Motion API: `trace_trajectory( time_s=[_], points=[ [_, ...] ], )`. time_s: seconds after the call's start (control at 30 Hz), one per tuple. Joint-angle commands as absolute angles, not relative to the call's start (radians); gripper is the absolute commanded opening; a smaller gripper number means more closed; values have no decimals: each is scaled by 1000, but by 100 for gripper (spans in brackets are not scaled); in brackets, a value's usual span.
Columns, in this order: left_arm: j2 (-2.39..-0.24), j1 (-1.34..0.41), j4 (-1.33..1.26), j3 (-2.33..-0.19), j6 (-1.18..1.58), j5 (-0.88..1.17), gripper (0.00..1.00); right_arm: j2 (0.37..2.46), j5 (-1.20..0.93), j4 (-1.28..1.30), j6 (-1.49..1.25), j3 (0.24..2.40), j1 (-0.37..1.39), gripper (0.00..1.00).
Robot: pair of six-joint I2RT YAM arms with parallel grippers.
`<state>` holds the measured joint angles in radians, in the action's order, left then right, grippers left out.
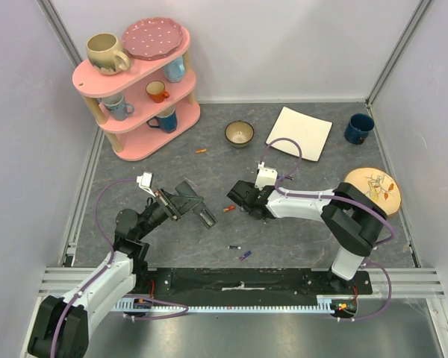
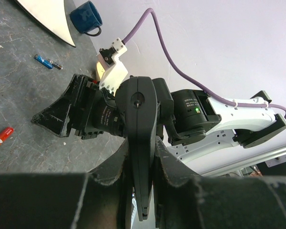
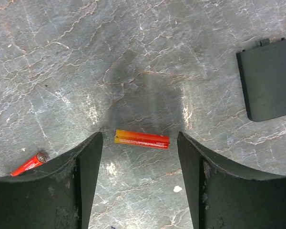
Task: Load the batteries into the remote control
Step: Adjust the battery at the center of the board.
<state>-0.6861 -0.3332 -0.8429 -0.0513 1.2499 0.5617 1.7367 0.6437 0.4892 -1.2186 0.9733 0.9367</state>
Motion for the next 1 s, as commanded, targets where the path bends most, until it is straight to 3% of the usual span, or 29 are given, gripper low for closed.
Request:
trace_trajectory(
  time_s=[0.0, 0.6, 0.97],
  points=[
    [-678, -331, -867, 72, 1255, 575, 2, 1753, 667, 465, -1212, 1000, 936, 71],
    [-676, -331, -861, 74, 1253, 575, 2, 1756, 632, 459, -1259, 960, 936, 64],
    [-676, -330, -862, 74, 1255, 577, 2, 1747, 624, 442, -1267, 930, 937, 54]
  ],
)
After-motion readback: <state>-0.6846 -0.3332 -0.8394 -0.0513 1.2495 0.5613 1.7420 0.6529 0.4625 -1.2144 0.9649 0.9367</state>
